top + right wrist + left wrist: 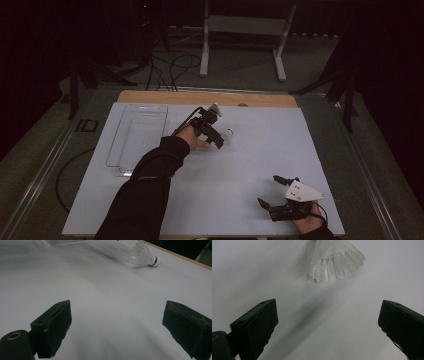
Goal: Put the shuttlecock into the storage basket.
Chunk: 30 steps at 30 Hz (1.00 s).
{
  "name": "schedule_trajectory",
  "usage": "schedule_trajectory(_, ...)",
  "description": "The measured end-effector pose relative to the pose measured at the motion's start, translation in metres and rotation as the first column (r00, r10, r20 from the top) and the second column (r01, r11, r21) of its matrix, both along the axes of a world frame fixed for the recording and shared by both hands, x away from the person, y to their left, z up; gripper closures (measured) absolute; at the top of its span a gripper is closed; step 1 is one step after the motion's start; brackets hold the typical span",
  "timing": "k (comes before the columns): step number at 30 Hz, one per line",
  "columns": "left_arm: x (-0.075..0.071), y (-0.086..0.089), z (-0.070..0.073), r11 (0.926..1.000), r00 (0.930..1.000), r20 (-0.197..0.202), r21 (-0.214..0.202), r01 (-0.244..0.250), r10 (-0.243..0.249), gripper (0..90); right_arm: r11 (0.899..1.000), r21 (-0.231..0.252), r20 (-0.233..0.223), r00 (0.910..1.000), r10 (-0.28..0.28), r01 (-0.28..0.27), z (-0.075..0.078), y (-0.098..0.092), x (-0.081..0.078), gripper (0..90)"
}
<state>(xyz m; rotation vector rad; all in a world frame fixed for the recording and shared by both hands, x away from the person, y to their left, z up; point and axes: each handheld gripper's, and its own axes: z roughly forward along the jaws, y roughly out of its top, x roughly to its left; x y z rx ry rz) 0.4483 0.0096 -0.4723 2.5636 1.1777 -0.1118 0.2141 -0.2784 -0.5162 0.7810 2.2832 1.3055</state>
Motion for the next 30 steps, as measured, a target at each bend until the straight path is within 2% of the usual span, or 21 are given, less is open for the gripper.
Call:
schedule_trajectory(11, 0.006, -0.01, -0.016, 0.9996, 0.9997, 0.014, 0.017, 0.022, -0.022, 14.0, 1.0, 0.004, -0.004, 1.0, 0.003, -0.003, -0.001, -0.001, 0.0, 8.5)
schedule_trajectory(13, 0.006, -0.012, -0.018, 0.9995, 0.9995, 0.012, 0.01, 0.03, -0.03, 15.6, 1.0, 0.005, -0.007, 1.0, 0.002, -0.002, -0.001, 0.0, 0.0, 8.5)
schedule_trajectory(22, 0.01, -0.017, -0.028, 0.9991, 0.9986, 0.037, 0.019, 0.038, -0.039, 30.5, 1.0, 0.004, -0.004, 1.0, 0.005, -0.005, -0.001, -0.001, 0.0, 8.5)
schedule_trajectory(25, 0.014, -0.015, -0.032, 0.9996, 0.9985, 0.046, -0.001, 0.029, -0.029, 38.6, 1.0, 0.002, -0.006, 1.0, 0.005, -0.005, -0.001, -0.001, 0.001, 8.5)
schedule_trajectory(30, 0.017, -0.014, -0.033, 0.9993, 0.9987, 0.049, -0.031, 0.019, -0.018, 46.3, 1.0, 0.0, -0.006, 1.0, 0.005, -0.005, -0.001, -0.001, 0.001, 8.5)
